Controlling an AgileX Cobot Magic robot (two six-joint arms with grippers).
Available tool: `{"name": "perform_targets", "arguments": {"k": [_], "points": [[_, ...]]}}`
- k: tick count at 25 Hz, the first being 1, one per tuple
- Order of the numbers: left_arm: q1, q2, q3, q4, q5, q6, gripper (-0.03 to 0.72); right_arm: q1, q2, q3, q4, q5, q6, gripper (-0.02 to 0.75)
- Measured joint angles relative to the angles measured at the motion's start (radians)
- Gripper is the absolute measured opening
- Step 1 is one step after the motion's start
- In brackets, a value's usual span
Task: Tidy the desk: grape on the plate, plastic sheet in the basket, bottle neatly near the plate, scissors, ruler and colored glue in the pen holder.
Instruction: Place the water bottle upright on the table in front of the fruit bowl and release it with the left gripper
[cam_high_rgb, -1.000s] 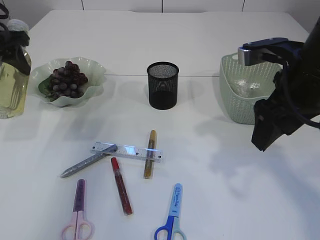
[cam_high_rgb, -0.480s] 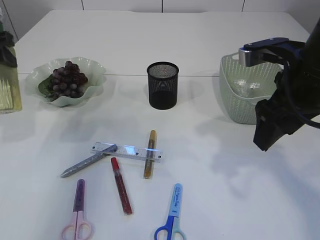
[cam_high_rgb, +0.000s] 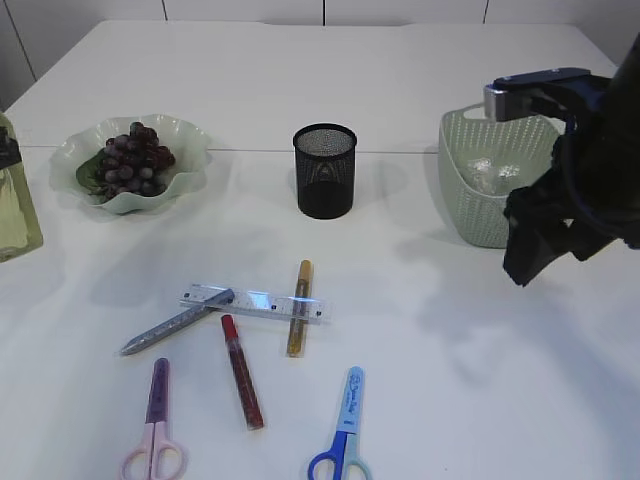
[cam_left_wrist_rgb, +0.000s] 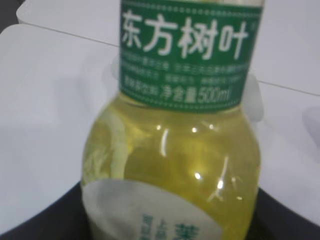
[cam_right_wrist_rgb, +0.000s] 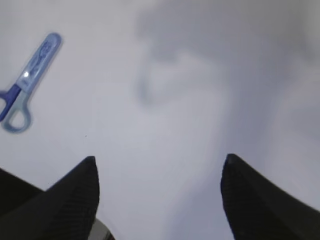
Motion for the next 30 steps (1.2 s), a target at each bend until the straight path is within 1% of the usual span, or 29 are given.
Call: {"name": "perform_targets", "arguments": {"k": [2,7,9,12,15,18,23,26,30], "points": [[0.0,-0.009,0.026,0.022,-0.053,0.0,0.426,0.0,0.0,0.007,-0.024,-0.06,0.06,0.585],[0.0,-0.011,0.029,0.053,-0.091,0.0,0.426,0.0,-0.024,0.08,-0.107,-0.19,0.191,0.585],[0.0,-0.011,0.029,0.056,-0.093,-0.001,0.426,0.0,-0.049,0.113,-0.19,-0.236,0.272,0.585],[0.0,-0.011,0.03,0.058,-0.12,-0.001,0.426,0.0,-0.088,0.155,-0.345,-0.306,0.41,0.585],[-0.002,-0.011,0.03,0.064,-0.153,-0.001,0.426,0.0,-0.129,0.195,-0.436,-0.385,0.488,0.584],[-0.02,-0.011,0.044,0.08,-0.205,-0.001,0.426,0.0,-0.17,0.24,-0.472,-0.469,0.517,0.584],[-0.053,-0.009,0.13,0.104,-0.415,-0.001,0.426,0.0,-0.225,0.325,-0.518,-0.603,0.527,0.584],[-0.053,0.019,0.17,0.107,-0.52,-0.001,0.426,0.0,-0.262,0.385,-0.552,-0.701,0.53,0.584],[-0.053,0.066,0.205,0.107,-0.609,-0.001,0.426,0.0,-0.303,0.45,-0.584,-0.807,0.533,0.584]]}}
